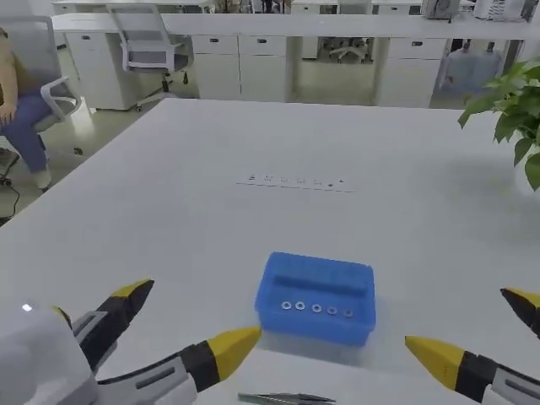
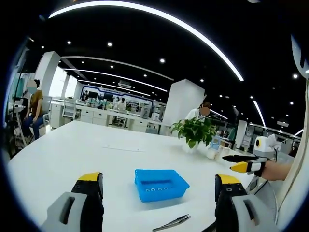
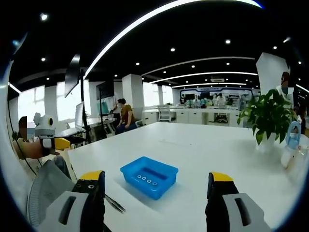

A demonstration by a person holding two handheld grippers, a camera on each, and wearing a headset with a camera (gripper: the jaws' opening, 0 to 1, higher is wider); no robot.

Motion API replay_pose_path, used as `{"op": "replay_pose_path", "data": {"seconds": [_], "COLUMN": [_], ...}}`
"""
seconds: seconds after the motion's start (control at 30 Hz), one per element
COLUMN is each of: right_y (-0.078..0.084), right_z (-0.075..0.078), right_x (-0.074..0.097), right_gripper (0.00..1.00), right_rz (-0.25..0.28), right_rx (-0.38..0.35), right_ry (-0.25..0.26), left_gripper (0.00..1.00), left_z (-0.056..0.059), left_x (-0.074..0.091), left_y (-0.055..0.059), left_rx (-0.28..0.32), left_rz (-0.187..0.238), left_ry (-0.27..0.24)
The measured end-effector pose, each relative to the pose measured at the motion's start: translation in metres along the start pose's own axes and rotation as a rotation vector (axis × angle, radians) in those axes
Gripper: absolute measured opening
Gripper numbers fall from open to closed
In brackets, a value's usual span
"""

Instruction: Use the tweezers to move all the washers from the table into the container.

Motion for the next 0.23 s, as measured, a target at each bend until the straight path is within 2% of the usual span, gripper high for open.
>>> {"op": "replay_pose_path", "data": {"seconds": [0.23], "right_y": [0.0003], "right_z": [0.0038], "right_x": [0.0058], "right_gripper": [0.86], "right_rz": [0.019], "right_rx": [-0.024], "right_ry": [0.016], "left_gripper": [0.99], "left_z": [0.0014], "left_x": [0.0012], "left_y": [0.0035], "left_rx": [0.015], "left_rz": [-0.01], "left_ry": [-0.002]}}
Point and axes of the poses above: the centre of the closed fingertips' face, and the gripper's own axes: x roughly backward along the fingers, z roughly to its right, y roughly out of its underside, the point moved 7 cm from there along x, roughly backward along the fingers, and after that the axes turned 6 degrees about -y, right-handed, at the moved point
